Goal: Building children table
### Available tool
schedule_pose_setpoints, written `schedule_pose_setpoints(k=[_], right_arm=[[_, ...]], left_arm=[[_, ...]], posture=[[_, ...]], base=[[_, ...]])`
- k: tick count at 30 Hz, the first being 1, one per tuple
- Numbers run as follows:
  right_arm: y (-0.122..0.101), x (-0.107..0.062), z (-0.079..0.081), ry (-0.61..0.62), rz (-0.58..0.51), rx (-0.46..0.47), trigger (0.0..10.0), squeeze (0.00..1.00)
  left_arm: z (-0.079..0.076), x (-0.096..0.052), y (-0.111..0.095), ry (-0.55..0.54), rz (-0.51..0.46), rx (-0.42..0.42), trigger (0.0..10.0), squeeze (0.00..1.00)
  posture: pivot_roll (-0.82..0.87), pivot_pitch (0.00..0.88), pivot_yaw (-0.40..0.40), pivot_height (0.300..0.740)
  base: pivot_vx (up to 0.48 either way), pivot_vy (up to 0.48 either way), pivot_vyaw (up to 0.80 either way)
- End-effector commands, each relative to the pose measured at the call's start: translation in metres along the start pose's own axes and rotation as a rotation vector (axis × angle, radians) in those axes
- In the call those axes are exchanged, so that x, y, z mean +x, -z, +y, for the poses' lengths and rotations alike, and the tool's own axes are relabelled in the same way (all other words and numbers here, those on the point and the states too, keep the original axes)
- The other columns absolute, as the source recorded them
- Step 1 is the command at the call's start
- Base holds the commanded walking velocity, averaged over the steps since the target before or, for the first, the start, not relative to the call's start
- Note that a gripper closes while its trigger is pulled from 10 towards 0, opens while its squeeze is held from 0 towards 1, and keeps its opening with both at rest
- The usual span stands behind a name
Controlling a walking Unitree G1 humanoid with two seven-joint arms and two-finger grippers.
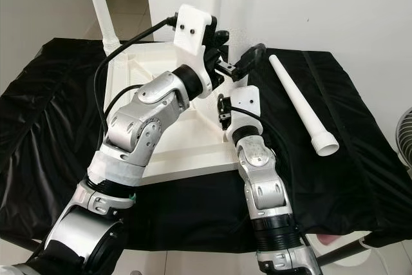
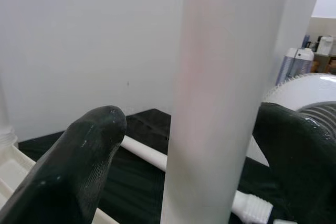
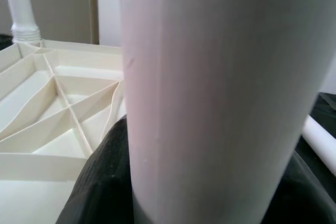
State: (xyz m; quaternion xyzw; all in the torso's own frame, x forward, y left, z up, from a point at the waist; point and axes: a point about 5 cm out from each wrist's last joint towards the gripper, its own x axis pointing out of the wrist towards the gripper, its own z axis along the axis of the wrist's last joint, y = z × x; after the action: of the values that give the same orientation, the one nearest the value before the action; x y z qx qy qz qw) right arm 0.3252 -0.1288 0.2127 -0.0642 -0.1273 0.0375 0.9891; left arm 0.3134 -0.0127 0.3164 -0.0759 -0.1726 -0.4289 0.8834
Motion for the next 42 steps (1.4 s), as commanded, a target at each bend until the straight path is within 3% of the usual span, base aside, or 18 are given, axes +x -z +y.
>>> schedule_pose_setpoints(k=[1, 13, 19, 24, 32, 37, 42], right_arm=[[-0.005, 0.002, -0.007, 0.042, -0.03, 0.036, 10.0, 0.0], [0.003, 0.001, -0.024, 0.142, 0.009, 0.059, 10.0, 0.0], [0.005, -0.001, -0.029, 0.16, 0.013, 0.039, 10.0, 0.0], [0.009, -0.008, -0.033, 0.172, -0.007, -0.007, 10.0, 0.0], [0.018, -0.023, -0.035, 0.154, 0.014, 0.033, 10.0, 0.0], [0.021, -0.026, -0.037, 0.155, 0.019, 0.038, 10.0, 0.0], [0.022, -0.028, -0.042, 0.165, 0.012, 0.026, 10.0, 0.0]], left_arm=[[-0.003, -0.005, 0.003, 0.044, 0.011, -0.019, 10.0, 0.0], [0.008, -0.028, 0.012, 0.028, 0.05, -0.053, 10.0, 0.0], [0.018, -0.037, 0.019, -0.033, 0.083, -0.027, 10.0, 0.0], [0.032, -0.048, 0.032, -0.151, 0.133, 0.033, 10.0, 0.0], [0.049, -0.071, 0.057, -0.267, 0.219, 0.111, 10.0, 0.0], [0.049, -0.08, 0.063, -0.259, 0.241, 0.109, 10.0, 0.0], [0.041, -0.088, 0.072, -0.182, 0.266, 0.152, 10.0, 0.0]], posture=[[-0.03, 0.041, 0.022, 0.74], [-0.02, 0.015, 0.023, 0.74], [-0.02, 0.007, 0.026, 0.74], [-0.03, 0.0, 0.028, 0.74], [-0.04, 0.0, 0.029, 0.74], [-0.04, 0.0, 0.029, 0.74], [-0.04, 0.0, 0.026, 0.74]], base=[[0.0, 0.0, 0.0], [0.0, 0.0, 0.0], [0.0, 0.0, 0.0], [0.0, 0.0, 0.0], [0.0, 0.0, 0.0], [0.0, 0.0, 0.0], [0.0, 0.0, 0.0]])
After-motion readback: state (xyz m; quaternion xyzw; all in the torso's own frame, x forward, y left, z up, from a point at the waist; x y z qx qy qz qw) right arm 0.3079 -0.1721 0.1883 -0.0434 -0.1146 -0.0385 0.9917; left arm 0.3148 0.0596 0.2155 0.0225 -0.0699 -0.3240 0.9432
